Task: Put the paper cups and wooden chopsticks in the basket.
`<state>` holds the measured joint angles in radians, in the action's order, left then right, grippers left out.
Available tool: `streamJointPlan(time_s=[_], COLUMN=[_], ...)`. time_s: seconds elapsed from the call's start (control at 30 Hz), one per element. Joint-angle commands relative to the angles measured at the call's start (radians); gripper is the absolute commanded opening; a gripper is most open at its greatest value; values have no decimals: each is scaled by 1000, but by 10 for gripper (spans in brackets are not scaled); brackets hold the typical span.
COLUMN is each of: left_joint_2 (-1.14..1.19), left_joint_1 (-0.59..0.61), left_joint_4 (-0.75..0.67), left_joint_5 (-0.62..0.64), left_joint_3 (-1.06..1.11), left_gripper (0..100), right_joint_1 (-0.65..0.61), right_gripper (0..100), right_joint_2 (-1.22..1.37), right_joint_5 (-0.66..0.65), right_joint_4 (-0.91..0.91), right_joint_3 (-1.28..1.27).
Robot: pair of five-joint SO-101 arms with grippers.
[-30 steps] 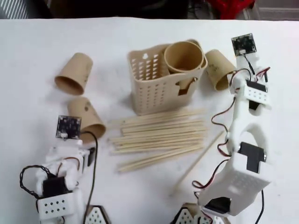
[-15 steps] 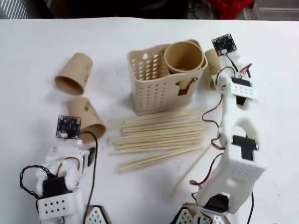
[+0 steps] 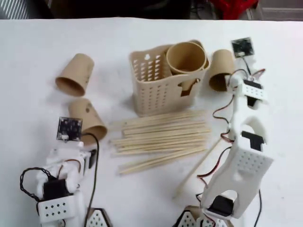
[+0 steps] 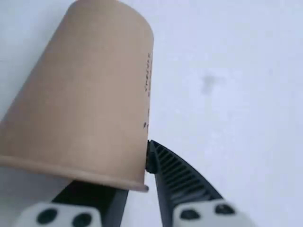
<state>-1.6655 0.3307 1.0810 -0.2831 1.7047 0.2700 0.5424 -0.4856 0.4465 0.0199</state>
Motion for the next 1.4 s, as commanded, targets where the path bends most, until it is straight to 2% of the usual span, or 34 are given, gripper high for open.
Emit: streamJointPlan(time_s=[0.0, 0.27, 0.4, 0.6, 0.83, 1.0, 1.1, 1.37], left_joint_2=[-8, -8, -8, -8, -8, -8, -8, -8], left_joint_1=[2, 2, 2, 2, 2, 2, 2, 2], left_joint_4=[2, 2, 2, 2, 2, 2, 2, 2], left_joint_5=[-8, -8, -8, -8, -8, -8, -8, -8], left_joint_3=[-5, -5, -5, -5, -5, -5, -5, -5], left_gripper=[275, 275, 275, 275, 275, 275, 275, 275], right_joint_1=[47, 56, 31, -53, -269, -374, -372, -366], right_gripper=[16, 16, 16, 16, 15, 15, 15, 15], right_joint_2=[-140, -433, -630, -986, -1311, -1225, -1116, -885], right_joint_5=[44, 153, 163, 163, 233, 281, 284, 414], right_joint_4=[117, 499, 662, 763, 762, 736, 723, 789], right_joint_3=[46, 46, 46, 48, 48, 48, 77, 311])
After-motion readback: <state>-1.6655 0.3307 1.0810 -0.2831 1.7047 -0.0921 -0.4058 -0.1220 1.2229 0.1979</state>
